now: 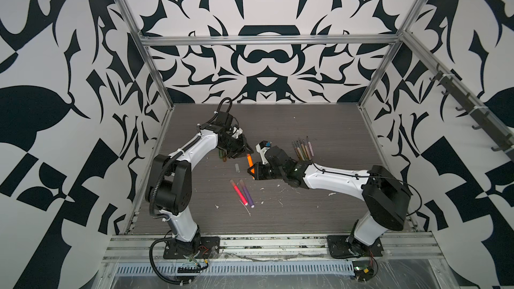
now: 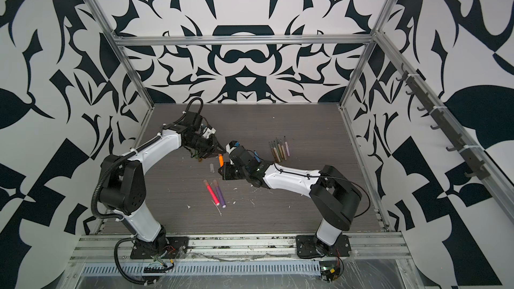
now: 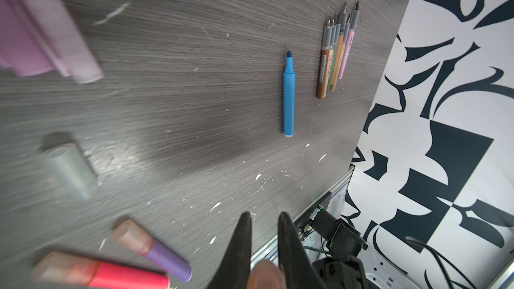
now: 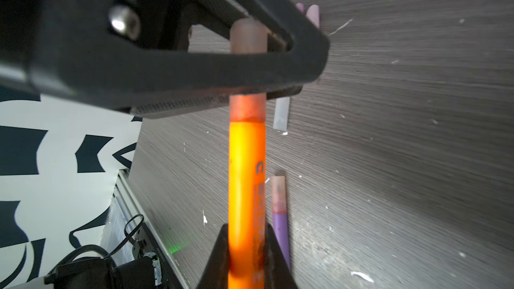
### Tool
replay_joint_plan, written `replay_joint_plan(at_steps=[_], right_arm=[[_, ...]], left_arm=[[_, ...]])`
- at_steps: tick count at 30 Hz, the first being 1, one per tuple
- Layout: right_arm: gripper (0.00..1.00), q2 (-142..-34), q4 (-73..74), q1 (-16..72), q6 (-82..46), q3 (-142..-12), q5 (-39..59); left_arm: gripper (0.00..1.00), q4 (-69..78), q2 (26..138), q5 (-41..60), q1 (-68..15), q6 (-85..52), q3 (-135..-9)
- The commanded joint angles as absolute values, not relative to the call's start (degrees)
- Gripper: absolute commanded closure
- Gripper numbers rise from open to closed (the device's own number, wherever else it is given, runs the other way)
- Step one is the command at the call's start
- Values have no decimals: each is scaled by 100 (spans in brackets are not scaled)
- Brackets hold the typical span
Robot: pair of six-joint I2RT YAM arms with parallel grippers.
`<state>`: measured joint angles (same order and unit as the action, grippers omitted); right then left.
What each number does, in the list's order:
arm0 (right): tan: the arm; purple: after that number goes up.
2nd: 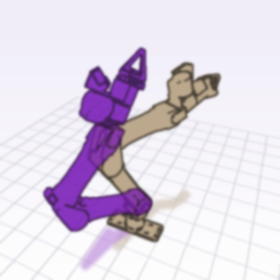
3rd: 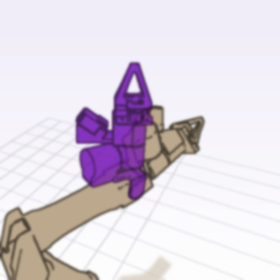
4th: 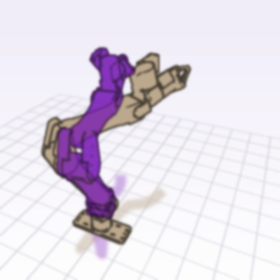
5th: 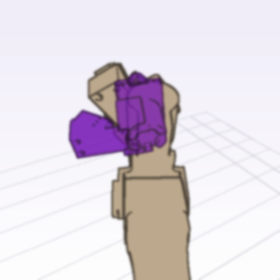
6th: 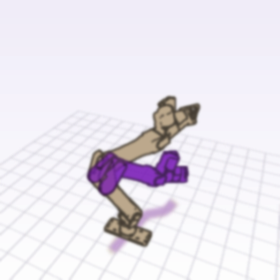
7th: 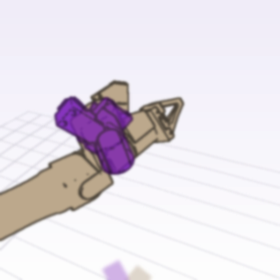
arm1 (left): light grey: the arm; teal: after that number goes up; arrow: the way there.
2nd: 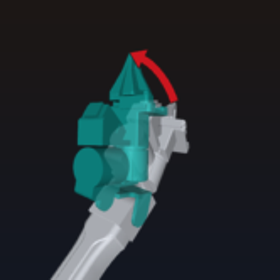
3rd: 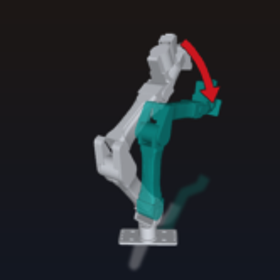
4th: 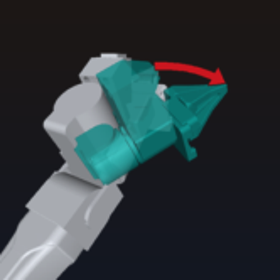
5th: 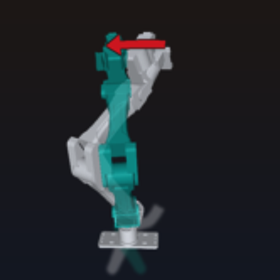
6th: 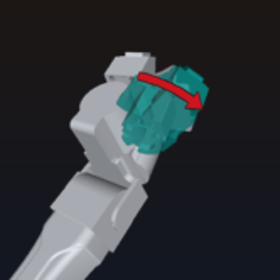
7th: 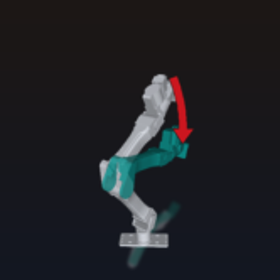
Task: Open the pen caps
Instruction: 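Pull the orange marker away with the right gripper while the left holds the cap, then lay the orange marker beside the blue marker while the left drops the cap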
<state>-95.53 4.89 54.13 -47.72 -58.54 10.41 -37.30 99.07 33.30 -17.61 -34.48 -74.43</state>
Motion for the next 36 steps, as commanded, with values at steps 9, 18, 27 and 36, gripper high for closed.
replay_joint_plan(at_steps=[9,18,27,36], right_arm=[[100,-9152,-726,5941,-5370,-5291,1694],[100,-8935,-977,5779,-5126,-5338,1598],[100,-8181,-2389,5139,-4105,-5652,637],[100,-7689,-2905,4350,-3560,-5678,566]], left_arm=[[100,-2202,10073,-612,-1046,-3340,-8585],[100,-2448,9381,-367,-1002,-3204,-7981],[100,-2677,8778,1048,-1043,-3257,-6109],[100,-2265,9200,1096,-1450,-3383,-5492]])
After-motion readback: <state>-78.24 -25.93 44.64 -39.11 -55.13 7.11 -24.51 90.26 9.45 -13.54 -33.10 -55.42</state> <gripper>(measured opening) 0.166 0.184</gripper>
